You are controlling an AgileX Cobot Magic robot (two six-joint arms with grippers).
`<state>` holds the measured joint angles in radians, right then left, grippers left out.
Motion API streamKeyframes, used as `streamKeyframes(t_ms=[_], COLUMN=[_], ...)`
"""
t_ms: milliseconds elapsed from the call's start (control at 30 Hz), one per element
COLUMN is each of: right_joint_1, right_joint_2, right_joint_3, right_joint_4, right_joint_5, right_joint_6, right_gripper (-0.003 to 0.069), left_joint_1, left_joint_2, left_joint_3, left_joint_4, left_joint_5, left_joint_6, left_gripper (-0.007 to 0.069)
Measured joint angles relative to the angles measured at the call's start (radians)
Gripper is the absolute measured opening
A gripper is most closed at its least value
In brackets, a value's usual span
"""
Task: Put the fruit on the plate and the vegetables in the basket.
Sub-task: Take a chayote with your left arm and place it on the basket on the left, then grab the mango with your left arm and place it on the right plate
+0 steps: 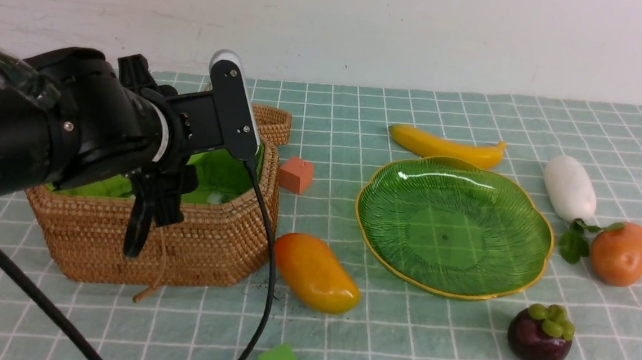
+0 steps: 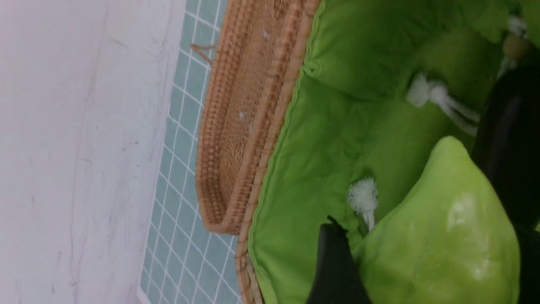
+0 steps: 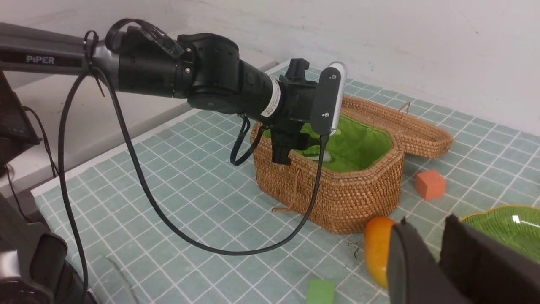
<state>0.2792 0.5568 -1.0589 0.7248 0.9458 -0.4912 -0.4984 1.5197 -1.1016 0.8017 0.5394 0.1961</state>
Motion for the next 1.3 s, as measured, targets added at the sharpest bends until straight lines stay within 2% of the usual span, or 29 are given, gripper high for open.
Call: streamKeyframes(t_ms=[100, 200, 267, 333, 500, 600, 700, 733, 767, 833, 867, 967, 1000, 1067, 1100, 1200, 1267, 1300], right_joint_1=[0.0, 0.0, 0.0, 0.0, 0.0, 0.0, 0.0, 0.0, 0.0, 0.0, 0.0, 0.0, 0.0, 0.0, 0.0, 0.0, 0.0, 0.0], right_joint_2=[0.0, 0.0, 0.0, 0.0, 0.0, 0.0, 0.0, 0.0, 0.0, 0.0, -0.001, -0.017, -0.019, -0.044, -0.045, -0.065, -0.072, -0.073], right_joint_3=[0.0, 0.0, 0.0, 0.0, 0.0, 0.0, -0.017, -0.024, -0.032, -0.042, -0.052, -0.062, -0.063, -0.062, -0.062, -0.063, -0.063, -0.063], right_joint_4=[0.0, 0.0, 0.0, 0.0, 0.0, 0.0, -0.041, -0.053, -0.072, -0.091, -0.114, -0.151, -0.152, -0.168, -0.169, -0.179, -0.181, -0.181], right_joint_5=[0.0, 0.0, 0.0, 0.001, 0.001, 0.009, 0.099, 0.12, 0.155, 0.19, 0.226, 0.284, 0.287, 0.303, 0.303, 0.305, 0.308, 0.309], right_joint_6=[0.0, 0.0, 0.0, 0.0, 0.0, 0.0, 0.047, 0.064, 0.082, 0.103, 0.127, 0.143, 0.143, 0.148, 0.149, 0.15, 0.151, 0.151], right_gripper=[0.0127, 0.0127, 0.0127, 0.0127, 0.0127, 0.0128, 0.0129, 0.0129, 0.0129, 0.0129, 0.0129, 0.013, 0.013, 0.013, 0.013, 0.0131, 0.0132, 0.0132], left_joint_1=[0.0, 0.0, 0.0, 0.0, 0.0, -0.011, -0.088, -0.108, -0.141, -0.172, -0.205, -0.26, -0.262, -0.278, -0.278, -0.279, -0.279, -0.279], left_joint_2=[0.0, 0.0, 0.0, 0.0, 0.0, -0.005, -0.032, -0.039, -0.044, -0.046, -0.043, -0.006, -0.002, 0.062, 0.073, 0.163, 0.251, 0.266], left_joint_3=[0.0, 0.0, 0.0, 0.0, 0.0, 0.0, -0.002, -0.005, -0.014, -0.032, -0.062, -0.159, -0.174, -0.274, -0.28, -0.363, -0.422, -0.426], left_joint_4=[0.004, 0.006, 0.006, 0.006, 0.004, -0.037, -0.169, -0.202, -0.265, -0.337, -0.43, -0.631, -0.654, -0.776, -0.782, -0.815, -0.796, -0.793], left_joint_5=[0.0, -0.005, -0.007, -0.007, -0.007, -0.003, 0.049, 0.067, 0.107, 0.159, 0.224, 0.355, 0.368, 0.43, 0.433, 0.476, 0.509, 0.511], left_joint_6=[-0.01, -0.013, -0.014, -0.017, -0.051, -0.164, -0.371, -0.405, -0.46, -0.506, -0.538, -0.51, -0.507, -0.477, -0.477, -0.515, -0.615, -0.634], left_gripper=[0.0448, 0.0529, 0.0619, 0.0654, 0.0639, 0.0531, 0.0237, 0.0179, 0.009, 0.0029, -0.0012, -0.0013, -0.0013, 0.0014, 0.0018, 0.0105, 0.0226, 0.0237])
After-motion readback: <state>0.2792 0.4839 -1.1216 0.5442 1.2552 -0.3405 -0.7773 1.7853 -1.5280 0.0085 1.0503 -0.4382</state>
